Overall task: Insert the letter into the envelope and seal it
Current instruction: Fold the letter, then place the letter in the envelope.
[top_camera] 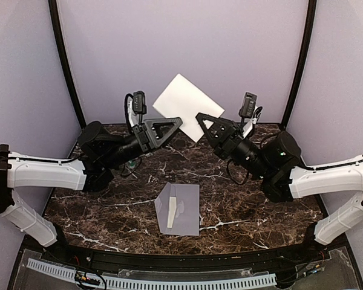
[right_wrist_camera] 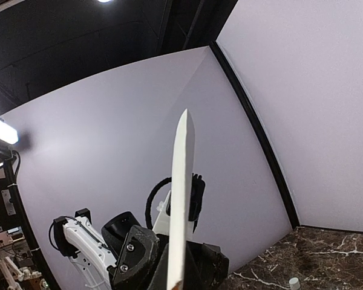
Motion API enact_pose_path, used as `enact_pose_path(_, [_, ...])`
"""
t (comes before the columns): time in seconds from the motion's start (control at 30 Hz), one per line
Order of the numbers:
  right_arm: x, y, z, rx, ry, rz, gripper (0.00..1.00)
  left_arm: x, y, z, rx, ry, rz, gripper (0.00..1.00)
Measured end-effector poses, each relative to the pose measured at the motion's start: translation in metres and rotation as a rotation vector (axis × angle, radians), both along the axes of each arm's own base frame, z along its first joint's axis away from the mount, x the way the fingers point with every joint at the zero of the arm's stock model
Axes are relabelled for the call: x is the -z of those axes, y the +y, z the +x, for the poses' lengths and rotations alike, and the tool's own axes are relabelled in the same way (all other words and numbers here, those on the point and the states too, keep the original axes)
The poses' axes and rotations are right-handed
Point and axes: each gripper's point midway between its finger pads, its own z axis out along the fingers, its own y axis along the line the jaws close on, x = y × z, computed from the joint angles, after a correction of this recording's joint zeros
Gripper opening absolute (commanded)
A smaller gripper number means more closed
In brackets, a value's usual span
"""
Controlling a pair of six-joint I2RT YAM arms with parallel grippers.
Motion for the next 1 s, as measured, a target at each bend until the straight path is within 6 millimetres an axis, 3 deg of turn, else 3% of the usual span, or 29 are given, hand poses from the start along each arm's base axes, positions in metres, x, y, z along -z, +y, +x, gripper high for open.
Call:
enact_pose_path(0.17, [0.005,0.002,0.002,0.006,0.008,-0.003,0.00,-0.011,-0.002,-0.005,0.014,-0.011,-0.043,0.34])
enact_pose_path(0.4, [0.008,0.000,0.002,0.024,0.015,0.003,0.00,-0.025,-0.001,-0.004,0.007,-0.020,-0.086,0.02])
enact_pose_path(0.47, [0.009,-0.001,0.001,0.029,0.015,0.009,0.00,-0.023,-0.003,-0.002,0.007,-0.016,-0.085,0.00])
enact_pose_path(0.5, [0.010,-0.001,0.002,0.032,0.016,0.011,0.05,-0.022,-0.004,-0.002,0.010,-0.011,-0.086,0.00])
enact_pose_path(0.6, [0.011,-0.003,0.004,0.046,0.023,0.012,0.51,-0.020,-0.006,0.000,0.009,-0.010,-0.080,0.00])
enact_pose_path(0.63, [0.012,-0.004,0.005,0.058,0.028,0.008,0.63,-0.019,-0.007,0.000,0.009,-0.011,-0.073,0.00])
enact_pose_path(0.7, [0.017,-0.009,0.007,0.085,0.048,-0.007,0.77,-0.015,-0.005,0.003,-0.008,-0.012,-0.036,0.00])
enact_pose_path(0.77, [0.024,-0.017,0.011,0.126,0.081,-0.031,0.82,-0.010,-0.001,0.008,-0.033,-0.012,0.028,0.00])
enact_pose_path(0.87, [0.031,-0.034,0.018,0.205,0.141,-0.079,0.88,0.000,0.022,0.026,-0.113,-0.005,0.157,0.00])
enact_pose_path(1.0, [0.051,-0.049,0.035,0.283,0.259,-0.167,0.89,0.035,0.056,0.063,-0.198,0.052,0.377,0.00])
